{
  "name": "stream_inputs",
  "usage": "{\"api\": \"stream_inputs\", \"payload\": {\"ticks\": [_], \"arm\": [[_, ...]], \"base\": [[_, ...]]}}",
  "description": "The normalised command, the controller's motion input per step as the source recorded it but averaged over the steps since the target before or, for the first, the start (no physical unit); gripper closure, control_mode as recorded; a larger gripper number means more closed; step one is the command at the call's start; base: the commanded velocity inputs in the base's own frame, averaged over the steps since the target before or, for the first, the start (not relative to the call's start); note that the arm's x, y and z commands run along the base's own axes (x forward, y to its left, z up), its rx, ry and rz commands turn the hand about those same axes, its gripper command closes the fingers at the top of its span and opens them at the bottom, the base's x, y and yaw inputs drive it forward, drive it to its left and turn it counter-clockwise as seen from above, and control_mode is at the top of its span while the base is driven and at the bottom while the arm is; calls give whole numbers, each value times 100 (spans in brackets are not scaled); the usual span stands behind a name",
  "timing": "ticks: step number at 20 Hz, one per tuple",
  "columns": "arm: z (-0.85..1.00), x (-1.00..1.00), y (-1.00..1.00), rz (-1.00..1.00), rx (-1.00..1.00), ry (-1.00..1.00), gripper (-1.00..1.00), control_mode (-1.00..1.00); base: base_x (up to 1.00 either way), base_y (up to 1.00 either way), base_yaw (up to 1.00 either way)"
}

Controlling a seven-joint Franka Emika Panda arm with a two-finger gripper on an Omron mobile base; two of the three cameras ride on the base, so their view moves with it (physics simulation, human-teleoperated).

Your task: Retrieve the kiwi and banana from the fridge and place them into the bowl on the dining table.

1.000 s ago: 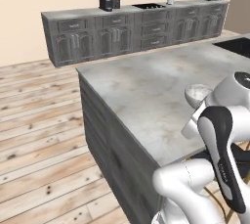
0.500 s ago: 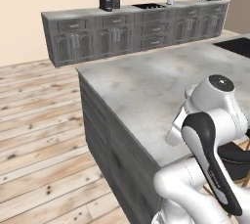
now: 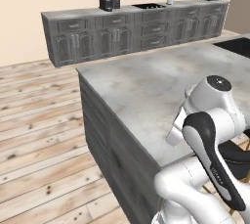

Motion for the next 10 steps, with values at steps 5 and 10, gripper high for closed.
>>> {"api": "stream_inputs", "payload": {"ticks": [5, 10], "arm": [[-5, 0, -5, 1, 0, 0, -100, 100], [0, 0, 0, 0, 0, 0, -100, 100]], "base": [[0, -3, 0], [-35, -44, 7]]}}
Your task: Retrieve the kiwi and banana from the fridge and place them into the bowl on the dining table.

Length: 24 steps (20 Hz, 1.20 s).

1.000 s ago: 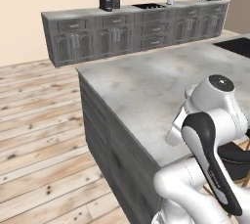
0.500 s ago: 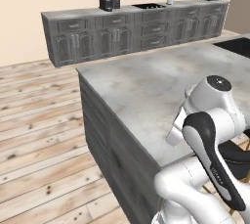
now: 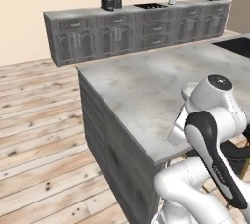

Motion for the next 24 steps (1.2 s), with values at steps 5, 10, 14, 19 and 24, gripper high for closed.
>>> {"api": "stream_inputs", "payload": {"ticks": [5, 10, 14, 19, 24], "arm": [[0, 0, 0, 0, 0, 0, -100, 100], [0, 0, 0, 0, 0, 0, -100, 100], [0, 0, 0, 0, 0, 0, -100, 100], [0, 0, 0, 0, 0, 0, -100, 100], [0, 0, 0, 0, 0, 0, -100, 100]], "base": [[-56, -44, 13], [-65, -27, 19], [-86, -3, 32], [-84, 0, 41], [-77, 10, 45]]}}
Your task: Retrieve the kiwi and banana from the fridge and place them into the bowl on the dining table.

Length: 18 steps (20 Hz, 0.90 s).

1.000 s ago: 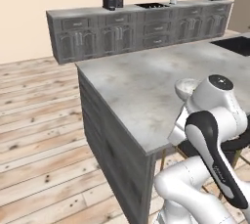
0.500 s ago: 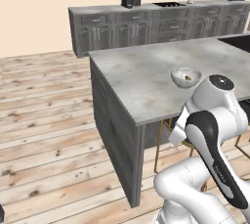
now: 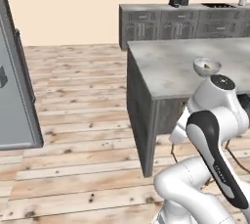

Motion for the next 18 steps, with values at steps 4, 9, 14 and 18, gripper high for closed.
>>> {"api": "stream_inputs", "payload": {"ticks": [4, 9, 14, 18], "arm": [[0, 0, 0, 0, 0, 0, -100, 100], [0, 0, 0, 0, 0, 0, -100, 100], [0, 0, 0, 0, 0, 0, -100, 100], [0, 0, 0, 0, 0, 0, -100, 100]], "base": [[-45, 70, 41], [-23, 84, 41], [-13, 54, 47], [-4, 28, 50]]}}
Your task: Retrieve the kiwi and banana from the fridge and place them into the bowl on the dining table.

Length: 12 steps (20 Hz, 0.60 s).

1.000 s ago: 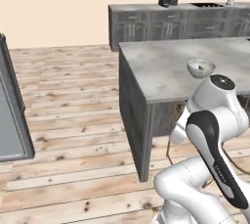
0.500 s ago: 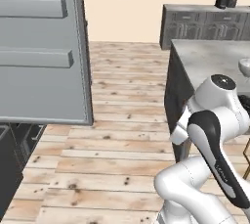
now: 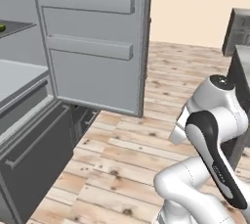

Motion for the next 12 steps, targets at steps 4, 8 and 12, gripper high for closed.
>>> {"api": "stream_inputs", "payload": {"ticks": [4, 8, 12], "arm": [[0, 0, 0, 0, 0, 0, -100, 100], [0, 0, 0, 0, 0, 0, -100, 100], [0, 0, 0, 0, 0, 0, -100, 100]], "base": [[0, 14, 47], [0, 9, 42], [4, 15, 42]]}}
